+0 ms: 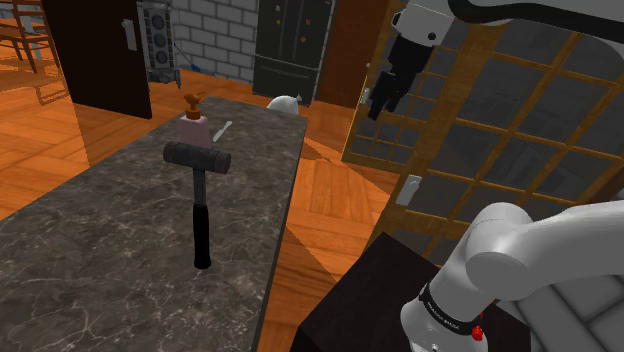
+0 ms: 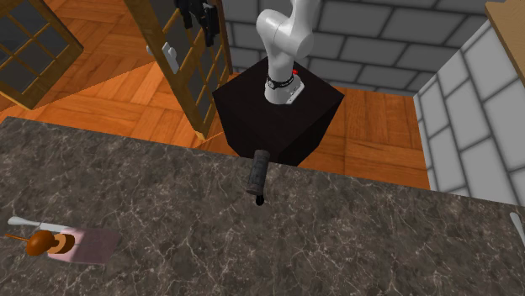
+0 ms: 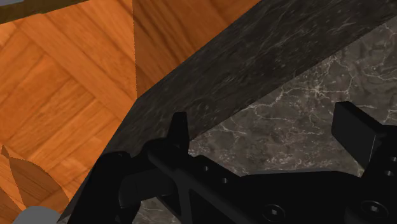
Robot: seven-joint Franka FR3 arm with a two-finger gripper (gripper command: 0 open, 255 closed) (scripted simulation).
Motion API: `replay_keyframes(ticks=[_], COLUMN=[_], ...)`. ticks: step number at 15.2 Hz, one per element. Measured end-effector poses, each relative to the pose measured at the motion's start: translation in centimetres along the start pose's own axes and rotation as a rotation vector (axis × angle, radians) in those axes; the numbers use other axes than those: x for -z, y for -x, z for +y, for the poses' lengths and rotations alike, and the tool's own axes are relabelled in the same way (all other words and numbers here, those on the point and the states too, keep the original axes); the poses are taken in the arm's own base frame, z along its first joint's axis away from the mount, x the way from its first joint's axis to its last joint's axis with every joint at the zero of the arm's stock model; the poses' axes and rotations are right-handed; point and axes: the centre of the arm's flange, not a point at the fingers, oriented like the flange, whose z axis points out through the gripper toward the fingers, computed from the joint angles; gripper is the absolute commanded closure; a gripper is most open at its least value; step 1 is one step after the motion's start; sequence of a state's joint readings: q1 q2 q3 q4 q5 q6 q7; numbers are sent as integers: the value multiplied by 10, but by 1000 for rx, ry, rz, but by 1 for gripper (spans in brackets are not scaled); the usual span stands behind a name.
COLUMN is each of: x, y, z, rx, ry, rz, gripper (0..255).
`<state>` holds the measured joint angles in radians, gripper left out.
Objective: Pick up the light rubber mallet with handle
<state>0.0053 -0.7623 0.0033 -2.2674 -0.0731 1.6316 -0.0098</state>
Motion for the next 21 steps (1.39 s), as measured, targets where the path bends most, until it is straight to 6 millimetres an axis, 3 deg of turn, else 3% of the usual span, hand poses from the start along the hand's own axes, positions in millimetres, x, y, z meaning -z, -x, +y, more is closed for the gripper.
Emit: replay_keyframes(ticks=[2,5,16,21], x=[-1,-5,-20,-25], y=[-4,-22,-86,-104], z=[-5,-29,-152,-210], rx=[9,60,276,375], ry=[-2,-14,-67,-92], rz=[0,0,2,3], gripper=[0,0,0,0])
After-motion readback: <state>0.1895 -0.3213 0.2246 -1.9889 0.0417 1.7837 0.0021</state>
